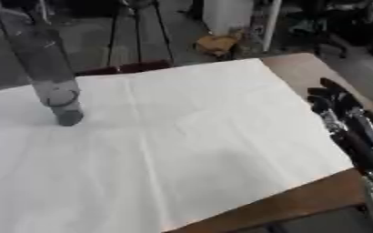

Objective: Arrange flowers into the vase.

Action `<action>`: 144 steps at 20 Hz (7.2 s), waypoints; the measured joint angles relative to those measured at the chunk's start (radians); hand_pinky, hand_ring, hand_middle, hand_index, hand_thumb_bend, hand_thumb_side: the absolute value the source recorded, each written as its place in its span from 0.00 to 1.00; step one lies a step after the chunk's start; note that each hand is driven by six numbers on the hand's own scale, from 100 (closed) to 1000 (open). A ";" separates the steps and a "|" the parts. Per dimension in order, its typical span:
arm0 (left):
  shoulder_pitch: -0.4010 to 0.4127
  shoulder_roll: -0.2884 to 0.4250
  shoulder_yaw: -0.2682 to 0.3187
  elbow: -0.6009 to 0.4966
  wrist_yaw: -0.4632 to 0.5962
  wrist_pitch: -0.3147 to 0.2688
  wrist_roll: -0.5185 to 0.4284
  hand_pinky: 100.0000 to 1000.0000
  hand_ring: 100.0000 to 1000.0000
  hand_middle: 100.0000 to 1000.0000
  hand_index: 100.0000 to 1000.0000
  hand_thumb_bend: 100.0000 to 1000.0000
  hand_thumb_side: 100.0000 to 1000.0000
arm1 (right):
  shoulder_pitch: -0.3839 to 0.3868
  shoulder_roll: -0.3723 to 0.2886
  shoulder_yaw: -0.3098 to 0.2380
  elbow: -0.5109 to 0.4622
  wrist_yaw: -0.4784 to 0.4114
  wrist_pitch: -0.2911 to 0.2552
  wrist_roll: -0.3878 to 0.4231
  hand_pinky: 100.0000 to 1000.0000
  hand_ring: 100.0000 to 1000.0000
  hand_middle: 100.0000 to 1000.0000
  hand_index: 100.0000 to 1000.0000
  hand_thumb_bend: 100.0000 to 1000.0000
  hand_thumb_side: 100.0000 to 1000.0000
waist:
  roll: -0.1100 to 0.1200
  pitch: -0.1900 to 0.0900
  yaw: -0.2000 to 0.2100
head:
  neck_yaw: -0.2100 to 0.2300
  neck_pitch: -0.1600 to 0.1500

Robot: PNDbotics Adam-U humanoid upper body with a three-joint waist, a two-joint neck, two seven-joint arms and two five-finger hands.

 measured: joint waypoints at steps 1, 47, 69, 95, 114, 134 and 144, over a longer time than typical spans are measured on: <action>0.000 -0.002 0.000 0.004 0.008 0.000 0.000 0.00 0.00 0.00 0.00 1.00 0.05 | 0.000 0.000 0.000 0.000 0.000 0.000 0.000 0.88 0.87 0.83 1.00 0.05 0.67 | 0.000 0.000 -0.002 | 0.000 0.000; 0.000 -0.020 0.009 0.142 0.367 -0.101 0.014 0.00 0.00 0.00 0.00 1.00 0.08 | -0.008 0.000 0.000 0.000 0.000 0.001 0.009 0.87 0.87 0.83 1.00 0.07 0.67 | 0.004 0.001 -0.027 | 0.205 -0.092; -0.015 -0.037 0.019 0.327 0.373 -0.107 0.050 0.00 0.00 0.00 0.00 1.00 0.13 | -0.009 0.008 0.001 0.000 0.000 0.006 0.019 0.87 0.87 0.83 1.00 0.07 0.67 | 0.016 0.001 -0.051 | 0.257 -0.097; -0.031 -0.036 0.006 0.389 0.121 0.158 0.103 0.52 0.68 0.54 0.54 1.00 0.55 | -0.010 0.010 0.006 0.007 0.000 0.005 0.029 0.87 0.87 0.82 1.00 0.06 0.67 | 0.017 0.001 -0.063 | 0.268 -0.096; -0.045 0.009 -0.001 0.429 -0.204 0.429 0.051 0.60 0.72 0.58 0.61 1.00 0.48 | -0.013 0.016 0.006 0.014 0.001 0.008 0.033 0.88 0.87 0.82 1.00 0.06 0.67 | 0.023 0.000 -0.059 | 0.268 -0.096; -0.014 0.009 0.033 0.442 -0.342 0.460 -0.030 0.62 0.74 0.60 0.63 1.00 0.52 | -0.012 0.021 0.005 0.019 0.002 0.008 0.034 0.88 0.87 0.82 1.00 0.06 0.67 | 0.023 0.000 -0.050 | 0.260 -0.096; 0.008 0.009 0.007 0.451 -0.510 0.462 -0.113 0.66 0.76 0.66 0.70 1.00 0.58 | -0.011 0.026 0.001 0.019 0.002 0.008 0.034 0.88 0.87 0.82 1.00 0.06 0.68 | 0.023 0.000 -0.044 | 0.253 -0.096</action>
